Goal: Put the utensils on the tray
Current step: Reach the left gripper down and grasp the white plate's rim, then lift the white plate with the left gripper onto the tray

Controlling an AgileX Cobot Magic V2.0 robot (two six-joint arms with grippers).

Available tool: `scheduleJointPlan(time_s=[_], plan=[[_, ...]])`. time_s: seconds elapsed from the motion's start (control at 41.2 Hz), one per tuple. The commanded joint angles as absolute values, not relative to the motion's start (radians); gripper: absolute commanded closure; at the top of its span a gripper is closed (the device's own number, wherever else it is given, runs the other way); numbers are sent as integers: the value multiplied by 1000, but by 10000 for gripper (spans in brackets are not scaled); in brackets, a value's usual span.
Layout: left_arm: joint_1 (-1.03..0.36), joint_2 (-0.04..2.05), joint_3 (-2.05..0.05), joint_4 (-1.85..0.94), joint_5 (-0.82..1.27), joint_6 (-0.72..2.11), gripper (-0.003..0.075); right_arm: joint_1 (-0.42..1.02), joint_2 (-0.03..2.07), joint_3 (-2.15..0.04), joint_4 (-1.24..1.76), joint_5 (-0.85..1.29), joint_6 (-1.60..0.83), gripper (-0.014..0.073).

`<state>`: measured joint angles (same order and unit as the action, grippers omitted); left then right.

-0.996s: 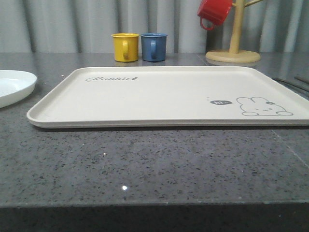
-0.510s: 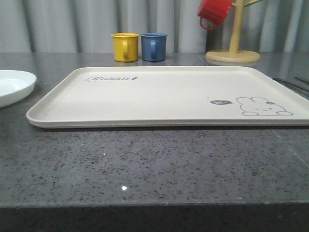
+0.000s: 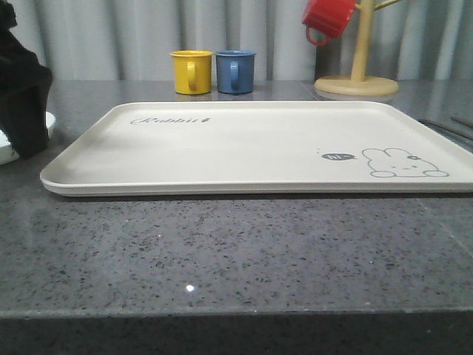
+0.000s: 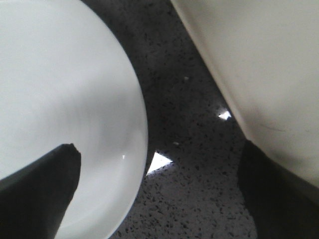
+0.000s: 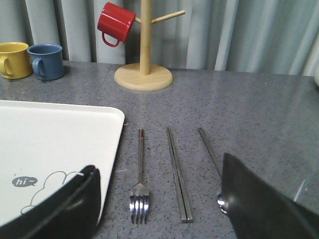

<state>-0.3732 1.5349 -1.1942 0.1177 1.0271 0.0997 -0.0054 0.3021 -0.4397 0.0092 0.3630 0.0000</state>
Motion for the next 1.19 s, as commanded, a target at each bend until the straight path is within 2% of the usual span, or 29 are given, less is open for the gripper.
scheduleJointPlan(time_s=[0.0, 0.121, 0.267, 0.34, 0.801, 0.874, 1.093, 1.165], plan=[[-352, 1527, -1228, 107, 995, 105, 102, -13, 319, -475, 0, 280, 0, 57], [-346, 1534, -1228, 90, 994, 128, 147, -13, 319, -475, 0, 280, 0, 57], [-346, 1536, -1228, 88, 994, 128, 333, -13, 319, -475, 0, 280, 0, 57], [-346, 1536, -1228, 88, 994, 128, 379, -13, 319, -475, 0, 280, 0, 57], [-346, 1574, -1228, 86, 990, 128, 400, -13, 319, -475, 0, 280, 0, 57], [-346, 1574, -1228, 82, 990, 128, 457, -13, 319, -475, 0, 280, 0, 57], [-346, 1569, -1228, 92, 990, 128, 719, -13, 319, -475, 0, 280, 0, 57], [-346, 1558, -1236, 96, 990, 128, 739, -13, 319, -475, 0, 280, 0, 57]])
